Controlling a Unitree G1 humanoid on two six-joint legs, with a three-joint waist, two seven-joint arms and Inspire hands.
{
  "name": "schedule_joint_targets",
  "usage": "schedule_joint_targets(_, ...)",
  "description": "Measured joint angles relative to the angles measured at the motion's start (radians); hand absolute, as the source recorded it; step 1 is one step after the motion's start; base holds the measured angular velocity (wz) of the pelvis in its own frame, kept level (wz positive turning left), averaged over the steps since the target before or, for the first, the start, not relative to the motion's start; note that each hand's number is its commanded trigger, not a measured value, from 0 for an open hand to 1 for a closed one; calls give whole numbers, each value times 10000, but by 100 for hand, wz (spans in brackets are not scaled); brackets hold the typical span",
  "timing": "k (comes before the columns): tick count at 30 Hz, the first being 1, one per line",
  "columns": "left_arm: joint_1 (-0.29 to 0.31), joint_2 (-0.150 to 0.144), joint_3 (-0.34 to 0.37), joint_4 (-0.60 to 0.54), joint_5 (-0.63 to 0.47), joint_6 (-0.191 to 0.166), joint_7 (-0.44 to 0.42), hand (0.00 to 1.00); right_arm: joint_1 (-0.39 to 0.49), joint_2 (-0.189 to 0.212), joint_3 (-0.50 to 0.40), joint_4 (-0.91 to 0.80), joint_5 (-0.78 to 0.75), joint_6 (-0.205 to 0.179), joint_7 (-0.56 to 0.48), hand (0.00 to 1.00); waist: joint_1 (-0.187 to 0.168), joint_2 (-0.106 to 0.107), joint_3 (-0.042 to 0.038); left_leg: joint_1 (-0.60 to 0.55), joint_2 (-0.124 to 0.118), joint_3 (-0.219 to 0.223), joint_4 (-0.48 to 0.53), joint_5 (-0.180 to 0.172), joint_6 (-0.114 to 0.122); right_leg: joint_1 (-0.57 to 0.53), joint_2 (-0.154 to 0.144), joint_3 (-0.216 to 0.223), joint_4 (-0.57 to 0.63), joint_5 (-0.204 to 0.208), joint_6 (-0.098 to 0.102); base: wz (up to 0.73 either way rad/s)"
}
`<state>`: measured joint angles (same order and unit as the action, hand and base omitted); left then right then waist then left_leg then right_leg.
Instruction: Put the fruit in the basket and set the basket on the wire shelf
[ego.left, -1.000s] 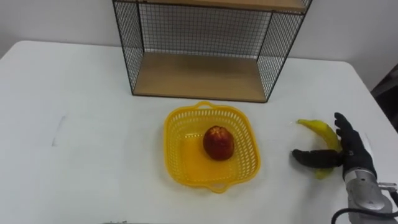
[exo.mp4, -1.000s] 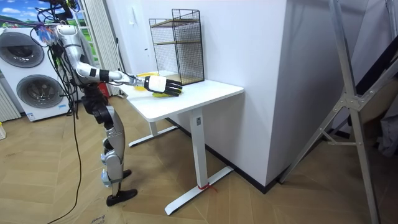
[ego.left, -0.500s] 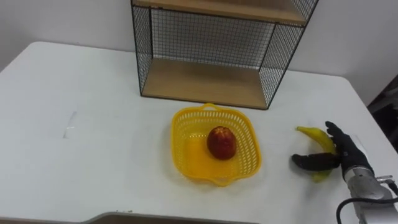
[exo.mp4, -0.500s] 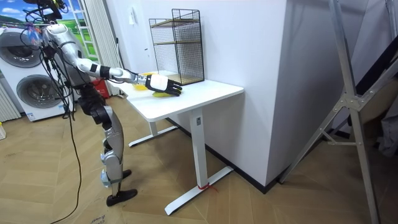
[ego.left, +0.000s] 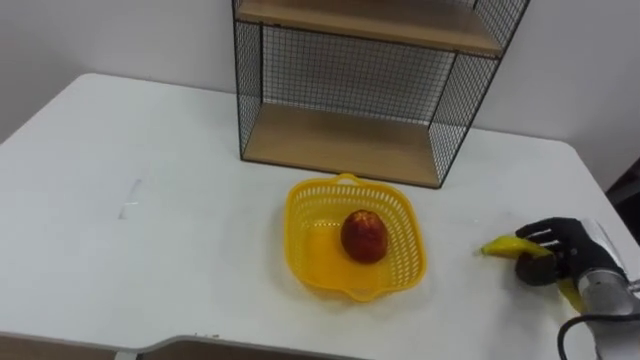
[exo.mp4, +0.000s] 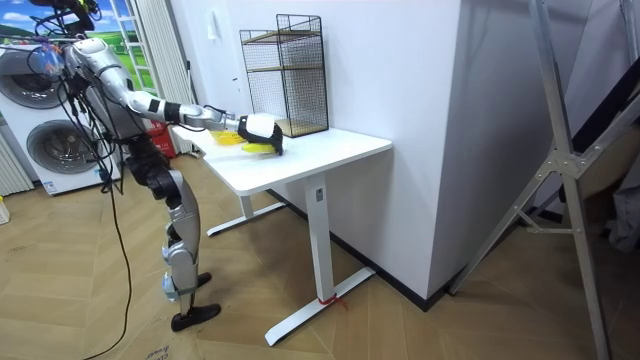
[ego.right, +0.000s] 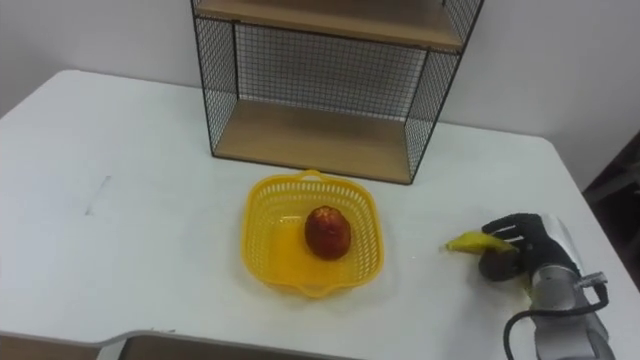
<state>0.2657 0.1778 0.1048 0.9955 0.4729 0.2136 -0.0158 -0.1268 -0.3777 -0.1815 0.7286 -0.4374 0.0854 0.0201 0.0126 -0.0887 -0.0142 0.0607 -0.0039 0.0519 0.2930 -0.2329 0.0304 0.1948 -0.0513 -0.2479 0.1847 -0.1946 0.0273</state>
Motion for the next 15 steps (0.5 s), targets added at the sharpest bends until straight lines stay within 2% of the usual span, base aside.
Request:
schedule_joint_targets(10, -70, 14, -20, -17, -12, -200, 50, 0, 229, 166, -98, -478, 527, 2, -10, 100, -46, 15, 3, 14, 66, 67, -7, -19, -43, -29, 48, 10, 3, 9, -13, -1)
schedule_joint_targets(15, -68, -22, -113, 35, -103, -205, 65, 0, 1040, 639, 3, -2480, 549, 421, 29, 100, -62, 151, 25, -10, 76, 204, -25, -20, -44, -112, 49, 172, 7, 8, -14, -9)
